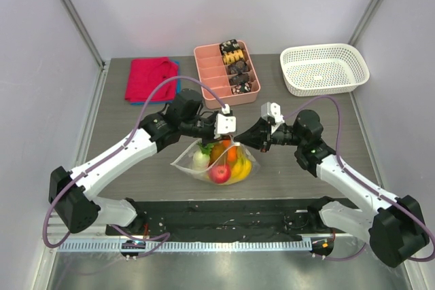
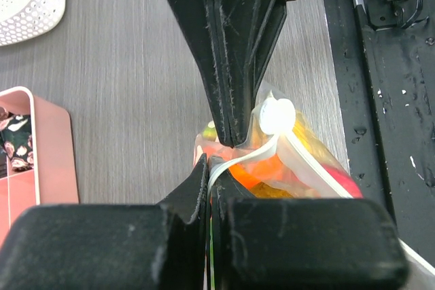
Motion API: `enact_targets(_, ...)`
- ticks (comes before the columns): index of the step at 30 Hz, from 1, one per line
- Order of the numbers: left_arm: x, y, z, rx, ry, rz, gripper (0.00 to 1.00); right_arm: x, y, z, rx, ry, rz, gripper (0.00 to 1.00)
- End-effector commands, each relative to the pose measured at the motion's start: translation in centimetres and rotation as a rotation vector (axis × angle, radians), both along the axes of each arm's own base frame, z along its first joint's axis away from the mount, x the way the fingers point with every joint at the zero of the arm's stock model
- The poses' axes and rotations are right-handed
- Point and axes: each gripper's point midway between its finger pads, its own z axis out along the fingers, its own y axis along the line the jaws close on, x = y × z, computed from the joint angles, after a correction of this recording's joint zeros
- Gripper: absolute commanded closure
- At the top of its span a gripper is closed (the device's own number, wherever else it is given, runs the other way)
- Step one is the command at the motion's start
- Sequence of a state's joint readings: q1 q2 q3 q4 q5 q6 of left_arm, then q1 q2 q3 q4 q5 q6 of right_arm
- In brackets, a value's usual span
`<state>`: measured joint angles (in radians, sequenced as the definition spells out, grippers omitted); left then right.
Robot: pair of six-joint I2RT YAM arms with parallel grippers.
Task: Place the food in the zip-top bag and seal the zipper
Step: Zip the zipper food storage bag at the center of the board.
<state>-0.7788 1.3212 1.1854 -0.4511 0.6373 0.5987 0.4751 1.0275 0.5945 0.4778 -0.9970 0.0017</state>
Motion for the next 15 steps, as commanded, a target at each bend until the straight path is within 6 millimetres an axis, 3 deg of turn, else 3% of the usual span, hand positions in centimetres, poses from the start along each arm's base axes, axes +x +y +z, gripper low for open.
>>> enact_targets(1, 0.4, -0.4, 1.5, -0.04, -0.008, 0.027, 1.0, -0.4, -0.2, 2.5, 0.031, -0.136, 0.01, 0.99)
enact_targets(12, 1.3, 0.7, 2.2, -0.051, -0.013, 0.084, 1.0, -1.8, -1.5, 0.0, -0.068, -0.188, 0.008, 0.99)
enact_targets(13, 1.3, 0.7, 2.2, -0.052, -0.014, 0.084, 1.0, -1.8, -1.5, -0.2, -0.075, -0.172, 0.01, 0.88)
enact_targets(14, 1.2, 0.6, 2.3, -0.055, -0.013, 0.077, 1.0, -1.8, -1.5, -0.3, -0.082, -0.16, 0.011, 0.71)
enact_targets(15, 1.1, 0.6, 2.3, -0.055, -0.011, 0.076, 1.0, -1.5, -1.4, -0.1, -0.088, -0.164, 0.01, 0.45)
